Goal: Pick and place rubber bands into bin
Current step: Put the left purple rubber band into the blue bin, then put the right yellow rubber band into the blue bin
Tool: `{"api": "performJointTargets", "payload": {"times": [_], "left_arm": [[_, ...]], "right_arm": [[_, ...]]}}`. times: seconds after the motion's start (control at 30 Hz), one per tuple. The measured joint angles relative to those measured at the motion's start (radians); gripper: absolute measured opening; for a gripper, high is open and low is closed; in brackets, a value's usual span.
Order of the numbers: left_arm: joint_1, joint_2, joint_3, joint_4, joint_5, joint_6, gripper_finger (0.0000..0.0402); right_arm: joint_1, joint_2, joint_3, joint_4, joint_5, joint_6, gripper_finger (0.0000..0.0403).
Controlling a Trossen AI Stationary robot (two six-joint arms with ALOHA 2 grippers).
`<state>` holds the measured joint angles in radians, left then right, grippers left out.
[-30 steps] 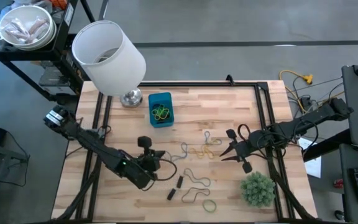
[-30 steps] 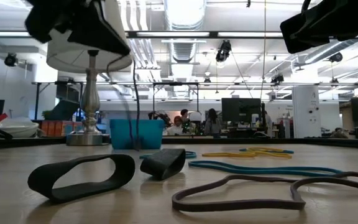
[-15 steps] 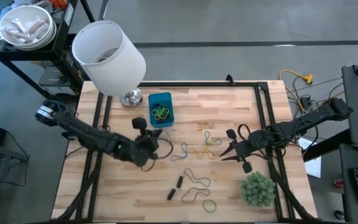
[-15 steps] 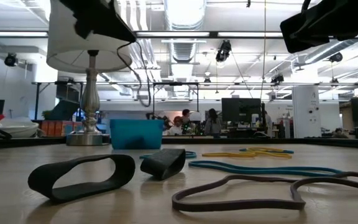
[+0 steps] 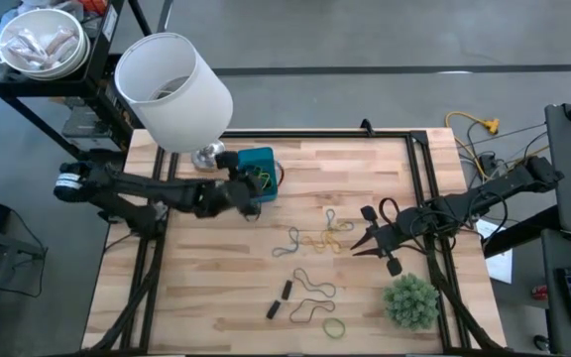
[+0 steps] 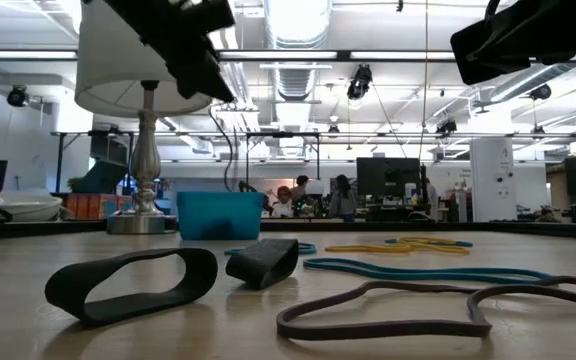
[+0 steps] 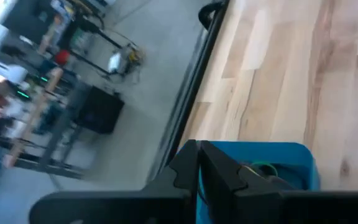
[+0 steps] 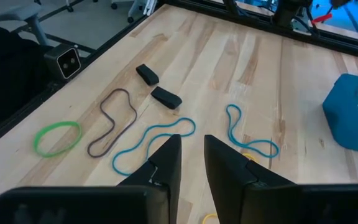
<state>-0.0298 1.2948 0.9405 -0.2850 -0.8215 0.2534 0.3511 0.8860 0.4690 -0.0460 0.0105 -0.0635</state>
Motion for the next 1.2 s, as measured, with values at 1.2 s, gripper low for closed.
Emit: {"api": "performJointTargets", "payload": {"times": [1.2], "left_arm": [[0.168, 0.077, -0.016, 0.040, 0.271, -0.048, 0.0132]], "right_arm": [[0.000, 0.000, -0.040, 0.014, 0.003, 0.034, 0.0075]]}}
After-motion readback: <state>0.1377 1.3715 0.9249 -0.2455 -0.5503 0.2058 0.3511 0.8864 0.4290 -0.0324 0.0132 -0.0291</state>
